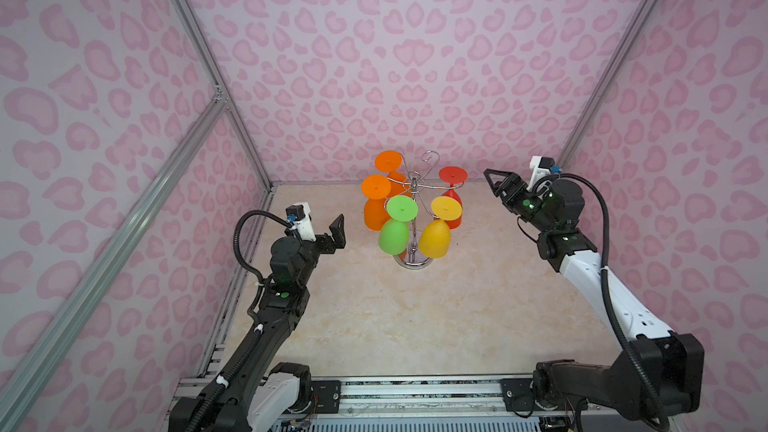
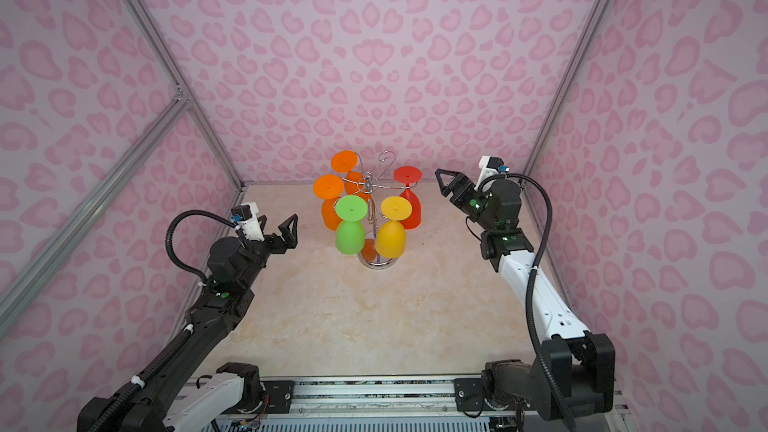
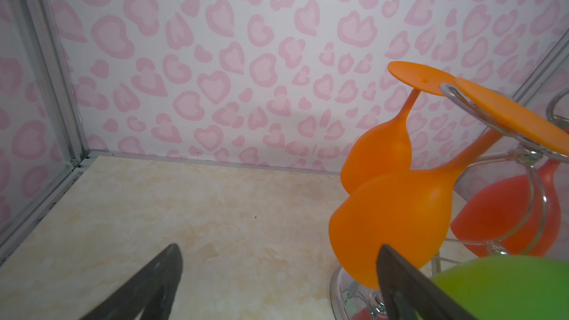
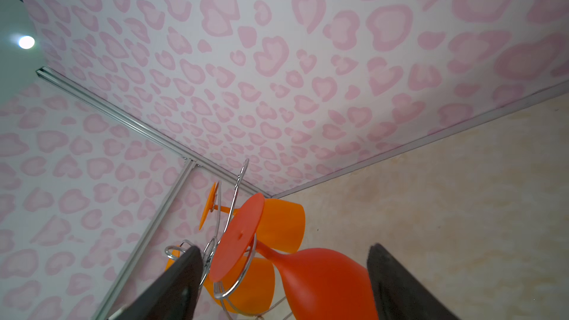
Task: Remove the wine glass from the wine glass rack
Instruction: 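Reach the right gripper to the red glass's foot while the left arm rises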
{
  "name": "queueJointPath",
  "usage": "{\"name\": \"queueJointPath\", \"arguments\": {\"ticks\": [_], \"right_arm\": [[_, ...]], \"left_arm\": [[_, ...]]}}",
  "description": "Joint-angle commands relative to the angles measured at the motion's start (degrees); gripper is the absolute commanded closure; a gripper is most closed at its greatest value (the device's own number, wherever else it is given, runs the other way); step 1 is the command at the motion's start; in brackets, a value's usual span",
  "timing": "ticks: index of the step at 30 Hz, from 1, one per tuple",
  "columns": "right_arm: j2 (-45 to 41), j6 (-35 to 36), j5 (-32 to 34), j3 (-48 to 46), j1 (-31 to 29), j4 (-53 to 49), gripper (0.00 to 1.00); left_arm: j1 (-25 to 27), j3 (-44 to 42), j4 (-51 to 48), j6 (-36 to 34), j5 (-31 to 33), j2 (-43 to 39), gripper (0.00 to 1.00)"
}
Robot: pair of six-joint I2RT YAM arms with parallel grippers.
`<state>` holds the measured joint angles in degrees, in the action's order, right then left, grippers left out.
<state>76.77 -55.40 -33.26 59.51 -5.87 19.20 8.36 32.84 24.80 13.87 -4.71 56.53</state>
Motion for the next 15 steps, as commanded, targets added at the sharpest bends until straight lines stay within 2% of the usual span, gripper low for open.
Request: {"name": "queueJointPath", "arguments": {"ticks": [1, 3, 7, 15], "right_arm": [[3.9, -15.2, -9.0, -0.6, -0.4, 16.7, 0.18], [5.3, -16.2, -9.6, 0.3, -1.0, 17.8, 0.19], [6.2, -12.5, -8.5, 3.3, -2.5, 12.7, 0.20], [8.2, -10.5, -7.5, 5.3, -4.2, 9.7, 0.29]], "left_arm": [[0.1, 1.0, -0.7, 0.1, -1.3, 0.5, 0.00], [0.1, 1.2, -1.0, -0.1, -1.3, 0.9, 0.00], [0.1, 1.4, -1.1, -0.4, -1.6, 1.2, 0.01], [0.2, 1.7, -1.7, -0.8, -1.4, 1.3, 0.01]]}}
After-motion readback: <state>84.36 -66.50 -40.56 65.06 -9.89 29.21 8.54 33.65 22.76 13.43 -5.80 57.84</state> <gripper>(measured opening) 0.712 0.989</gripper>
